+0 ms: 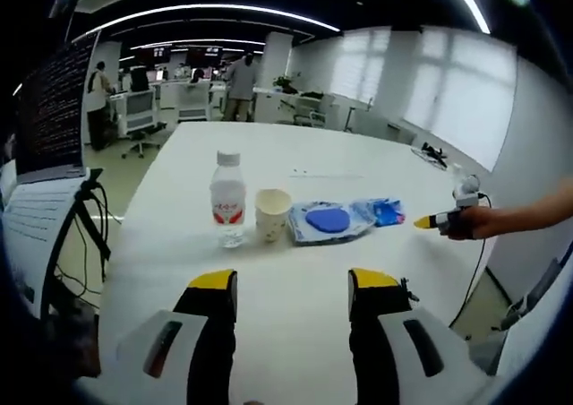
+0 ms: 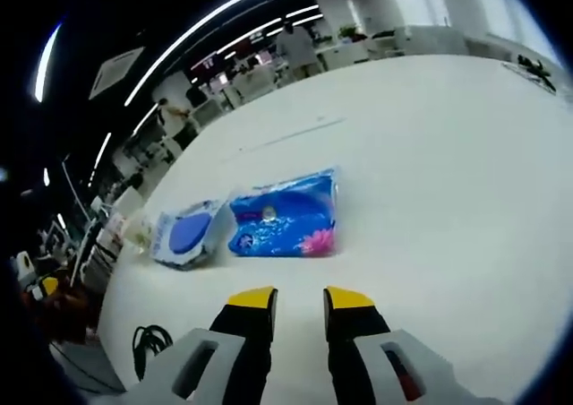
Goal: Arrange the tabletop items into an orderly group along one side of the table until the central work area is clear of visible clutter.
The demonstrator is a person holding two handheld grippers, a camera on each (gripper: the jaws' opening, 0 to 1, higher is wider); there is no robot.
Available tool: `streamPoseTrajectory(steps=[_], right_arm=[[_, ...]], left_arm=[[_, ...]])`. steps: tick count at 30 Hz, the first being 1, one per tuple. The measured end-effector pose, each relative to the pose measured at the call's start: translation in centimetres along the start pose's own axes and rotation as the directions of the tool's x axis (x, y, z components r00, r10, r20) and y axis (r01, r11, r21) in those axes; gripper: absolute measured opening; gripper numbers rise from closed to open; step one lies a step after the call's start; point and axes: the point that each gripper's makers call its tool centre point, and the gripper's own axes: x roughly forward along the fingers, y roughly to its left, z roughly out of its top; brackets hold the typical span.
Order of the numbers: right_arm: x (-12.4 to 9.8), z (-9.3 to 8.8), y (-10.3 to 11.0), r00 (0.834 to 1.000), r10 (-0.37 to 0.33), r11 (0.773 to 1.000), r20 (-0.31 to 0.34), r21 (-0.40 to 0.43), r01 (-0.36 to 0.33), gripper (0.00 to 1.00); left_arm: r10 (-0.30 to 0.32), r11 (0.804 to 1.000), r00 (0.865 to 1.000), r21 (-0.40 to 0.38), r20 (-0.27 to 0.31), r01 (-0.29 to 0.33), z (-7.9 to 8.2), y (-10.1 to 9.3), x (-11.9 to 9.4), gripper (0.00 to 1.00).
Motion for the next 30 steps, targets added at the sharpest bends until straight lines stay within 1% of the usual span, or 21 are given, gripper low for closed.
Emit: streamPoseTrajectory(steps=[3,4,5,8,9,13,14,18,20,21,22,23,25,28,29,30], right_arm=[[0.5,0.7,-0.3,1.000,-0.014,1.000,0.010,0.025,0.013,0.19],[0.7,0.9,-0.4,1.000,-0.019,0.999,0.014,0.034,0.019,0.19],[0.8,1.1,-0.5,0.999,-0.027,0.999,0.017,0.043,0.026,0.19],[1.3,1.7,-0.9,0.999,-0.044,0.997,0.026,0.061,0.042,0.19],[1.4,1.9,-0.7,0.998,-0.046,0.997,0.031,0.067,0.044,0.19],[2.0,2.6,-1.2,0.997,-0.067,0.994,0.037,0.089,0.063,0.19],[2.2,2.8,-1.4,0.996,-0.074,0.992,0.040,0.102,0.069,0.18],[2.9,3.3,-2.0,0.995,-0.088,0.990,0.040,0.118,0.083,0.18],[3.1,3.1,-1.8,0.995,-0.089,0.989,0.038,0.120,0.084,0.17],[3.3,3.3,-1.9,0.995,-0.089,0.989,0.037,0.123,0.084,0.17],[3.5,3.4,-1.9,0.995,-0.090,0.988,0.038,0.127,0.084,0.17],[3.3,3.2,-1.8,0.995,-0.089,0.988,0.038,0.129,0.084,0.17],[3.6,3.5,-1.6,0.995,-0.088,0.988,0.037,0.127,0.082,0.16],[3.6,3.4,-1.5,0.995,-0.093,0.989,0.028,0.118,0.089,0.15],[4.1,3.6,-1.9,0.995,-0.092,0.989,0.026,0.117,0.088,0.13],[4.2,3.8,-2.0,0.995,-0.092,0.989,0.027,0.116,0.088,0.11]], left_arm=[[0.000,1.000,1.000,-0.001,0.001,0.000,0.1,0.0,-0.2,0.49],[0.000,1.000,1.000,0.000,0.001,0.000,0.5,-0.9,-0.6,0.49],[0.000,1.000,1.000,0.002,0.000,0.000,0.6,-1.2,-0.7,0.49],[-0.003,1.000,1.000,0.007,0.000,0.003,0.6,-1.3,-0.9,0.49],[-0.004,1.000,1.000,0.009,0.000,0.004,0.6,-1.5,-0.9,0.49],[-0.012,1.000,1.000,0.014,0.001,0.012,0.3,-1.3,-1.0,0.50],[-0.013,1.000,1.000,0.018,-0.001,0.013,0.5,-1.7,-1.1,0.50],[-0.017,1.000,1.000,0.022,-0.001,0.017,0.6,-2.1,-1.5,0.50],[-0.020,0.999,1.000,0.025,-0.001,0.020,0.6,-2.4,-1.7,0.50],[-0.021,0.999,1.000,0.026,-0.002,0.021,0.6,-2.4,-1.7,0.51],[-0.021,0.999,1.000,0.028,-0.007,0.021,0.1,-1.7,-1.5,0.52],[-0.022,0.999,1.000,0.028,-0.013,0.023,-0.1,-1.5,-1.4,0.53],[-0.026,0.999,0.999,0.029,-0.025,0.027,-0.3,-2.0,-1.5,0.54],[-0.027,0.999,0.999,0.035,-0.034,0.028,-0.7,-1.5,-1.3,0.54],[-0.027,0.999,0.999,0.036,-0.036,0.028,-0.7,-1.5,-1.3,0.54],[-0.026,0.999,0.999,0.036,-0.037,0.027,-0.6,-1.6,-1.4,0.54]])
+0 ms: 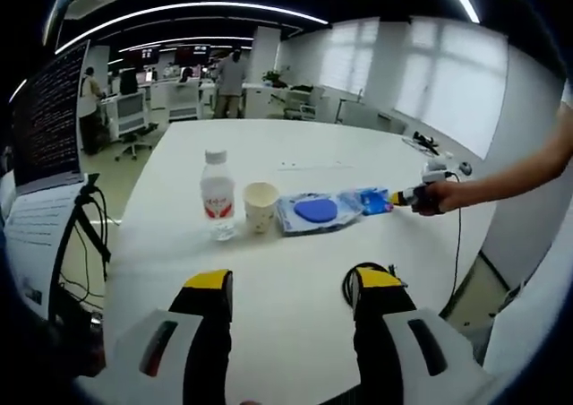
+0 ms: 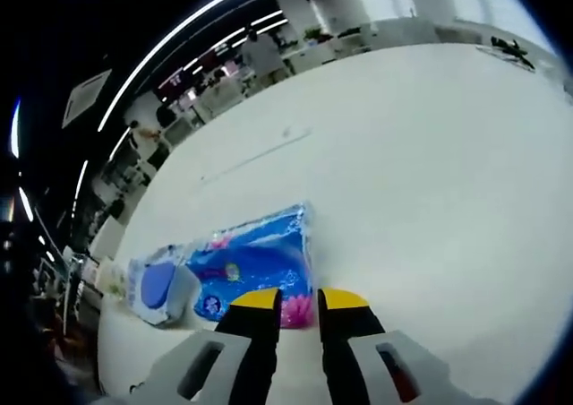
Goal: Arrange the tabletop items into an orderly group along one side of the table until the central work area is clear of visible clutter.
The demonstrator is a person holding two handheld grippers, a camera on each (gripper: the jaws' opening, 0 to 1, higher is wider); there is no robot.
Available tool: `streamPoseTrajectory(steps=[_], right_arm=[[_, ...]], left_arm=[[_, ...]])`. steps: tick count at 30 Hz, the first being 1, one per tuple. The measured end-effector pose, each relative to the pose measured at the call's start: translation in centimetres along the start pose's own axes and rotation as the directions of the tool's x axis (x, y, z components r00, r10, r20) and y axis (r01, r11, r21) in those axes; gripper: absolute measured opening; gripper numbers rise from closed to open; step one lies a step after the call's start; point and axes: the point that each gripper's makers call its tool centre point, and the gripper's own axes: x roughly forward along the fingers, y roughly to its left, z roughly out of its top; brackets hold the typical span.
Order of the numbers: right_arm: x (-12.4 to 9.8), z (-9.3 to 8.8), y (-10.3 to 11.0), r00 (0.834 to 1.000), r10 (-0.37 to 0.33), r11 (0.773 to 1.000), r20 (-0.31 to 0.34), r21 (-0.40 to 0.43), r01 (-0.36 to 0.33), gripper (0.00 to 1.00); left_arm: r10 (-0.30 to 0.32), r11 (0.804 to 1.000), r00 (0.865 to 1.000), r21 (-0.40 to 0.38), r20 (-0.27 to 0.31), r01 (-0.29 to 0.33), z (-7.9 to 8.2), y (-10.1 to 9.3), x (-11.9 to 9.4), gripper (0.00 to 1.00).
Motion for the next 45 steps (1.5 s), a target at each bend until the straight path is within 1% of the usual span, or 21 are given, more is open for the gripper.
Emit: streamPoseTrajectory(steps=[1,3,5,7,12,15,16,18,20,21,24,28,33,36,37,39,42,43,45], right_arm=[[0.0,0.2,-0.1,1.000,-0.001,1.000,0.002,-0.001,0.001,0.08],[0.2,0.3,0.0,1.000,0.001,1.000,-0.002,-0.014,-0.001,0.05],[0.3,0.2,-0.1,1.000,0.002,1.000,-0.008,-0.024,-0.002,0.04],[0.4,0.2,-0.3,1.000,0.001,1.000,-0.010,-0.029,-0.001,0.00],[0.3,0.2,-0.8,1.000,0.012,0.999,-0.010,-0.035,-0.013,0.00],[0.0,0.0,-0.7,1.000,0.016,0.999,-0.011,-0.049,-0.017,0.00],[0.0,0.0,-0.8,1.000,0.018,0.998,-0.011,-0.056,-0.019,0.00],[0.0,0.1,-0.9,1.000,0.024,0.997,-0.014,-0.076,-0.025,0.00],[-0.1,0.1,-1.0,0.999,0.033,0.989,-0.022,-0.146,-0.036,0.00],[0.2,0.1,-1.2,0.999,0.038,0.987,-0.031,-0.158,-0.042,0.00],[-0.2,0.1,-1.1,0.999,0.044,0.990,-0.020,-0.131,-0.046,0.00],[0.0,0.4,-1.2,0.999,0.047,0.988,-0.018,-0.146,-0.049,0.00],[0.1,0.5,-1.0,0.998,0.054,0.988,-0.022,-0.142,-0.056,0.00],[0.3,0.8,-0.8,0.998,0.061,0.989,-0.019,-0.134,-0.063,0.00],[0.4,1.0,-0.5,0.997,0.073,0.989,-0.016,-0.127,-0.074,0.00],[0.4,1.0,-0.5,0.997,0.078,0.989,-0.016,-0.127,-0.080,0.00],[0.1,0.6,-0.7,0.997,0.074,0.989,-0.024,-0.123,-0.076,0.01],[-0.4,0.4,-0.9,0.997,0.073,0.991,-0.020,-0.110,-0.075,0.01],[-0.6,0.5,-1.1,0.998,0.068,0.992,-0.018,-0.106,-0.069,0.03]], left_arm=[[0.001,1.000,1.000,0.000,0.000,-0.001,0.0,0.0,0.0,0.54],[0.002,1.000,1.000,-0.006,-0.002,-0.002,-0.1,0.4,0.1,0.54],[0.001,1.000,1.000,-0.009,-0.010,-0.001,-0.1,0.0,0.1,0.54],[0.001,1.000,1.000,-0.007,-0.012,-0.001,0.0,-0.1,0.1,0.54],[0.001,1.000,1.000,-0.016,-0.011,-0.002,0.0,0.0,0.3,0.54],[0.001,1.000,1.000,-0.019,-0.013,-0.002,-0.1,0.2,0.5,0.54],[0.001,1.000,1.000,-0.019,-0.014,-0.001,-0.1,-0.1,0.5,0.54],[0.000,1.000,1.000,-0.020,-0.015,0.000,-0.1,-0.1,0.5,0.54],[-0.003,1.000,1.000,-0.020,-0.015,0.003,-0.2,-0.2,0.5,0.54],[-0.004,1.000,1.000,-0.024,-0.017,0.004,-0.3,-0.2,0.5,0.54],[-0.003,0.999,1.000,-0.035,-0.017,0.002,-0.4,-0.2,0.4,0.54],[0.001,0.999,1.000,-0.032,-0.025,-0.002,-0.6,-0.1,0.2,0.54],[0.010,0.999,1.000,-0.037,-0.020,-0.010,-0.5,0.1,0.1,0.54],[0.010,0.999,1.000,-0.038,-0.026,-0.011,-0.5,-0.1,0.0,0.54],[0.009,0.999,0.999,-0.033,-0.031,-0.010,-0.5,-0.2,0.0,0.54],[0.006,0.999,0.999,-0.033,-0.034,-0.007,-0.4,-0.5,0.1,0.54],[0.007,0.999,1.000,-0.045,-0.029,-0.008,-0.3,-0.4,0.2,0.54],[0.009,0.999,1.000,-0.050,-0.023,-0.010,-0.1,-0.3,0.2,0.55],[0.013,0.998,1.000,-0.058,-0.012,-0.014,0.2,-0.3,0.1,0.55]])
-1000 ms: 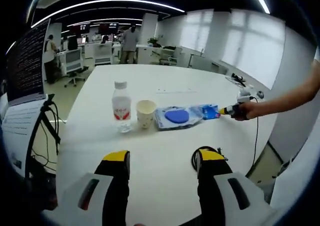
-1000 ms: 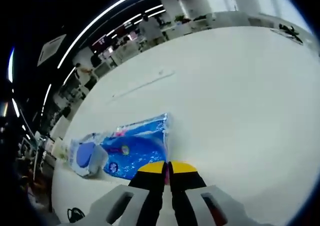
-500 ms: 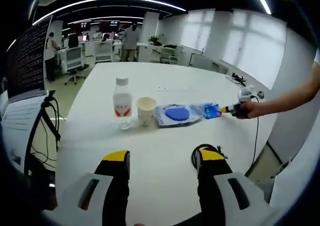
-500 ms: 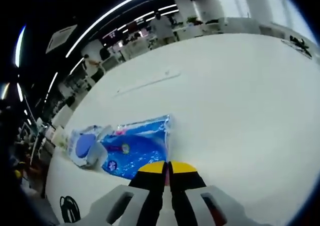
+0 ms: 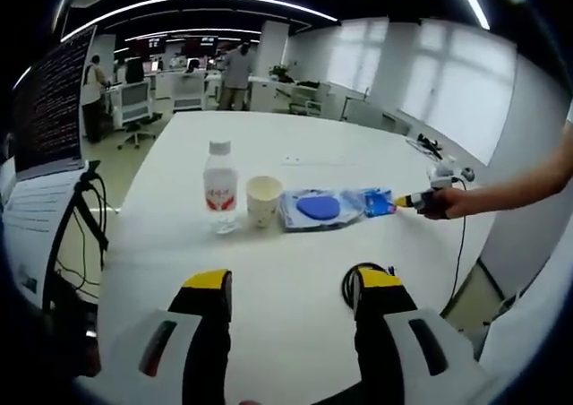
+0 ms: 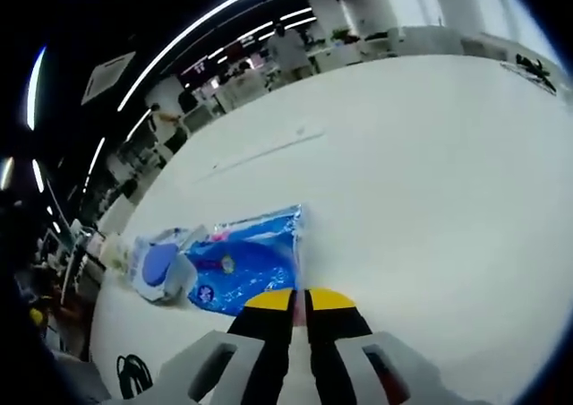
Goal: Arrange the tabletop items into an orderly group along one side of the table until the central work area is clear of visible clutter.
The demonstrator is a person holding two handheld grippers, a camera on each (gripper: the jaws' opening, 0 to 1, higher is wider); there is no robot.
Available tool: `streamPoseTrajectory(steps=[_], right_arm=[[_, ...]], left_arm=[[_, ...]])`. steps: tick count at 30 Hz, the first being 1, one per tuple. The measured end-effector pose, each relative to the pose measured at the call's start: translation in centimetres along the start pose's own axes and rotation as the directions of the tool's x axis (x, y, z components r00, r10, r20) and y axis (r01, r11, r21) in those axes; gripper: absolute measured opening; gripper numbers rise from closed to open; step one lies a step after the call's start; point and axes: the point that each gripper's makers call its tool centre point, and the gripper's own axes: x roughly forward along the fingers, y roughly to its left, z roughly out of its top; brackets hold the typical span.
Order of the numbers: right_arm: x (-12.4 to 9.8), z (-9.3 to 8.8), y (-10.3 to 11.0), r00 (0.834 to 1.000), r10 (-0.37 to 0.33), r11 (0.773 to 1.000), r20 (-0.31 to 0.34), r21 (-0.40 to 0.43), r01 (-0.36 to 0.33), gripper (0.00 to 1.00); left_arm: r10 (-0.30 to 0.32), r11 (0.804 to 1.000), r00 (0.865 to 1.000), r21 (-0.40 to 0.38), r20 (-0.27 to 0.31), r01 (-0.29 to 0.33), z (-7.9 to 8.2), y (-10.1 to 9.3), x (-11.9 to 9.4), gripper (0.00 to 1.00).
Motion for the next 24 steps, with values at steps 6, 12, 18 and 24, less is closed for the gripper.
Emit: streamPoseTrajectory(steps=[6,12,18,24], right_arm=[[-1.8,-0.1,0.2,1.000,-0.001,1.000,0.014,0.009,0.000,0.07],[-3.9,-0.8,0.9,1.000,0.000,1.000,0.027,0.007,0.000,0.11],[-5.8,-1.7,1.7,1.000,0.011,1.000,0.020,-0.005,-0.011,0.11],[-7.2,-3.2,3.4,1.000,0.022,1.000,0.018,-0.014,-0.022,0.12]], left_arm=[[0.007,1.000,1.000,-0.015,0.016,-0.007,0.4,0.5,-0.5,0.55],[0.013,1.000,0.999,-0.025,0.038,-0.012,0.8,0.6,-1.4,0.55],[0.012,0.999,0.998,-0.037,0.054,-0.010,0.6,0.6,-2.0,0.54],[0.006,0.999,0.998,-0.046,0.060,-0.003,0.1,0.4,-2.6,0.54]])
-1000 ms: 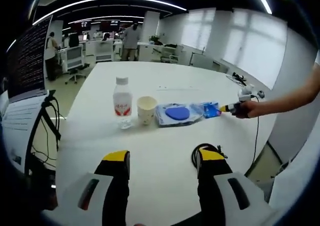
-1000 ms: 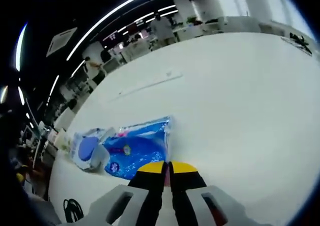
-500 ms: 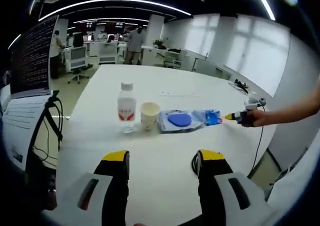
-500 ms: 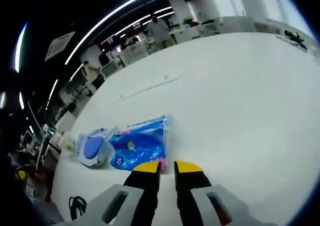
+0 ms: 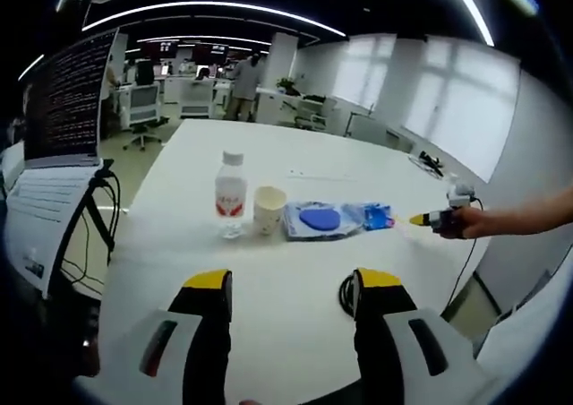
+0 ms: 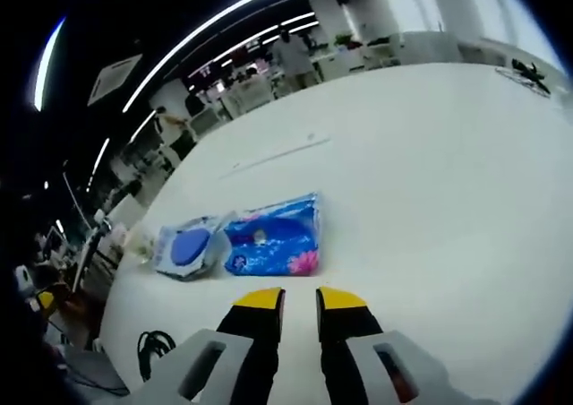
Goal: Arrange the tabletop items into an orderly group along one side of the table until the central work area is clear of visible clutter.
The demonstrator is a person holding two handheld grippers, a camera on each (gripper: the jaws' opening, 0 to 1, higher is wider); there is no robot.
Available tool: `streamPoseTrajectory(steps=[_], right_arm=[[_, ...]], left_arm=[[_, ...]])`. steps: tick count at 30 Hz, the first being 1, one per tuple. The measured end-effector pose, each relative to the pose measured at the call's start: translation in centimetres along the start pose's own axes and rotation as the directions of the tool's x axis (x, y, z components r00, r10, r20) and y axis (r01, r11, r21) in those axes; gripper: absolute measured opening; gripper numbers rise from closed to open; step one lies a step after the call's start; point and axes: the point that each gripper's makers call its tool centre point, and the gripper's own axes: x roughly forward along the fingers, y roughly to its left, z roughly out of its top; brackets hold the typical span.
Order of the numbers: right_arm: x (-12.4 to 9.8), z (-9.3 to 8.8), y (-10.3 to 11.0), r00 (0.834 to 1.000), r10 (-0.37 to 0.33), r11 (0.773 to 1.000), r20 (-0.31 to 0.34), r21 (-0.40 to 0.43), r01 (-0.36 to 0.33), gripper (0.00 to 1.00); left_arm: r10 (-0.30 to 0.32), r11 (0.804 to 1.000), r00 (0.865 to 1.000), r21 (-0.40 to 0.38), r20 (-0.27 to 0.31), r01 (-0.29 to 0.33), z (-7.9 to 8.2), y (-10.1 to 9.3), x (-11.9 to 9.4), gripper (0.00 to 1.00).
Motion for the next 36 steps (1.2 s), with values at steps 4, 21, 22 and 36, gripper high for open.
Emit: streamPoseTrajectory(steps=[4,21,22,36], right_arm=[[-0.3,-0.6,0.8,1.000,0.014,1.000,-0.011,-0.011,-0.014,0.13],[-1.4,-6.5,7.6,0.993,0.096,0.995,-0.073,-0.025,-0.098,0.25],[-1.3,-6.5,7.6,0.993,0.096,0.995,-0.074,-0.024,-0.098,0.25],[-1.7,-9.0,11.3,0.989,0.119,0.993,-0.093,-0.015,-0.120,0.26]], left_arm=[[-0.010,1.000,1.000,0.001,0.000,0.010,-0.1,-0.4,-0.3,0.55],[-0.050,0.998,0.999,0.034,0.001,0.050,0.7,-0.6,-1.4,0.55],[-0.052,0.998,0.999,0.037,0.000,0.052,0.7,-0.6,-1.4,0.55],[-0.082,0.996,0.997,0.037,0.004,0.082,1.0,-0.4,-1.5,0.55]])
